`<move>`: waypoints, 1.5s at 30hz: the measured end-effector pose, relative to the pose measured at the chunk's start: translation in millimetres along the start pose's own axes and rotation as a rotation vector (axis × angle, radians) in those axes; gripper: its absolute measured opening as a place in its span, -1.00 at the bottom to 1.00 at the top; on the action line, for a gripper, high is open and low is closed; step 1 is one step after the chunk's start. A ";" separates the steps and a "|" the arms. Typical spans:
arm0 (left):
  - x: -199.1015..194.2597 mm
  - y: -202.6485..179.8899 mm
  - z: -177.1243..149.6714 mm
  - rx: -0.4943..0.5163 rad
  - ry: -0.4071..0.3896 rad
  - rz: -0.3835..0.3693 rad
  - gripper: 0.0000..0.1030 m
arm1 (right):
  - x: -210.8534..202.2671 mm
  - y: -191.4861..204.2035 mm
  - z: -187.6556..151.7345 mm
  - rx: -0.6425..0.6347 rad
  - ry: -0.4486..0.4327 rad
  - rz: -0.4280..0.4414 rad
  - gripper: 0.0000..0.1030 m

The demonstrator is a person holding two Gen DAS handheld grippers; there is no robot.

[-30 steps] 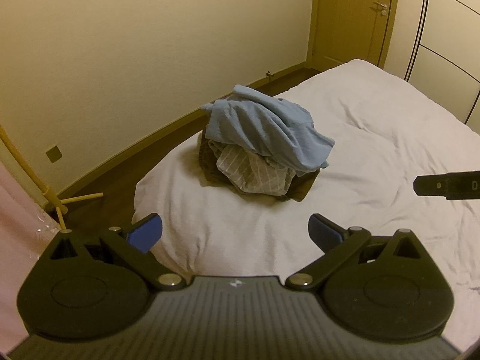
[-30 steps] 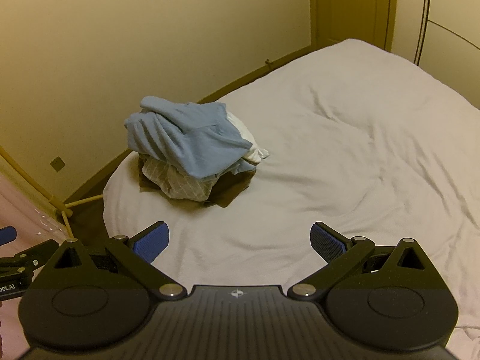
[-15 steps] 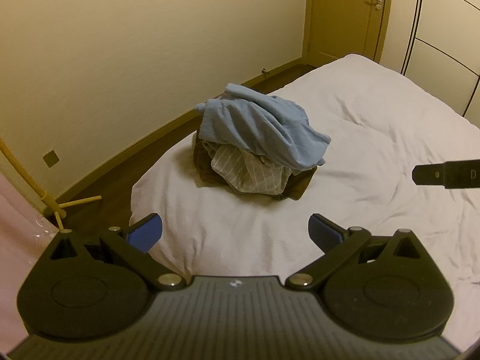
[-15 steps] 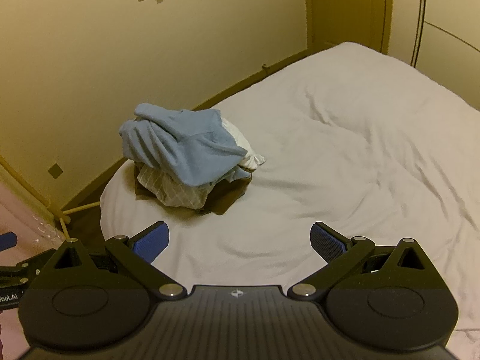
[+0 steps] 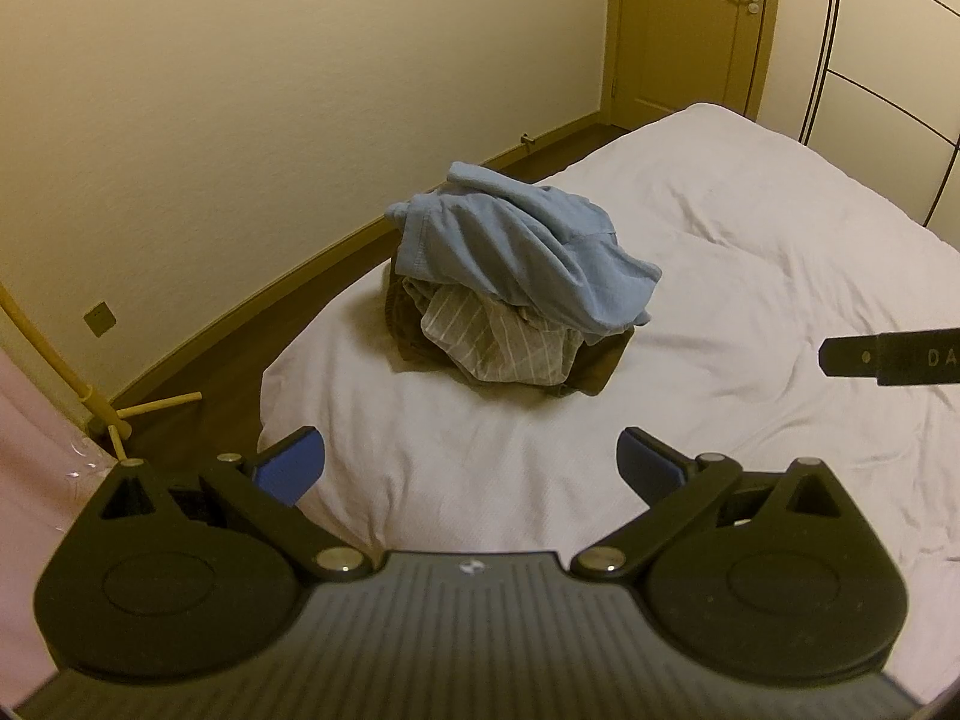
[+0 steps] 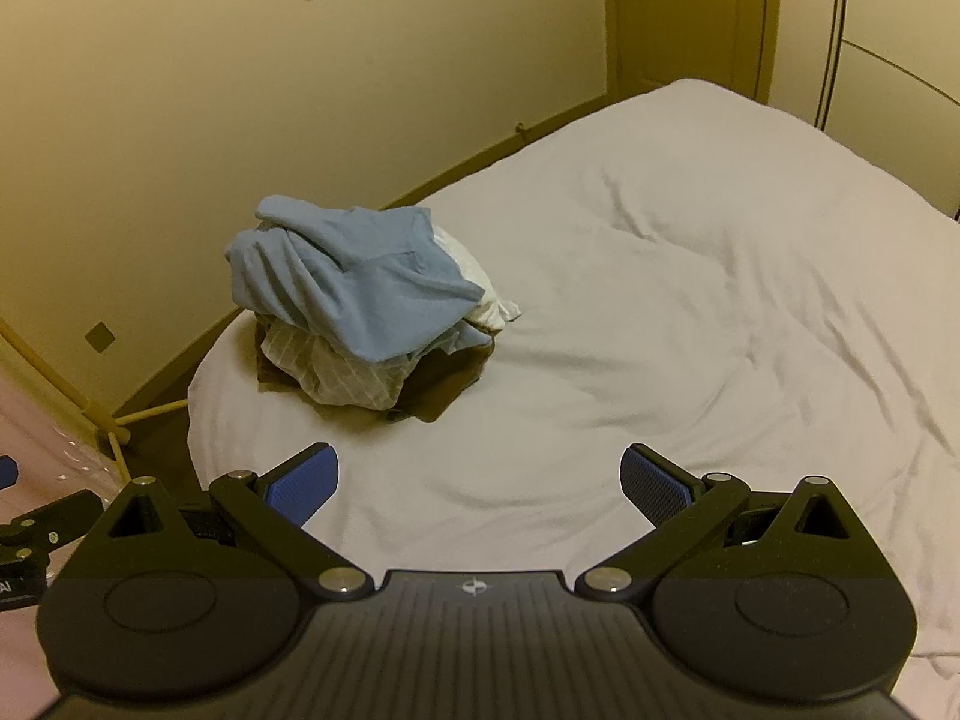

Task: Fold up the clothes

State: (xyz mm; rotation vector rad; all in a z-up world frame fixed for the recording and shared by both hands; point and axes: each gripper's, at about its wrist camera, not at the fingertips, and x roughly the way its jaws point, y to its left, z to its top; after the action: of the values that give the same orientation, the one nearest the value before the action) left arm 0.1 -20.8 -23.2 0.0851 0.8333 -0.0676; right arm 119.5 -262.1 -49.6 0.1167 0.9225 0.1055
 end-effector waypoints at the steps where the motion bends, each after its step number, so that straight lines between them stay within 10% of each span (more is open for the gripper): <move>1: 0.0 0.2 -0.5 0.000 0.000 0.000 0.99 | 0.5 -0.1 -0.9 -0.002 0.000 -0.001 1.00; 45: 14.8 -9.9 -6.7 -0.027 0.059 0.077 0.98 | 29.1 -9.2 -0.3 -0.061 0.043 0.035 1.00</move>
State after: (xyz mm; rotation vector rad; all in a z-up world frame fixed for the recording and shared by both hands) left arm 4.2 -30.4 -39.2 0.0938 0.8883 0.0190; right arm 137.0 -267.1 -74.1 0.0748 0.9596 0.1692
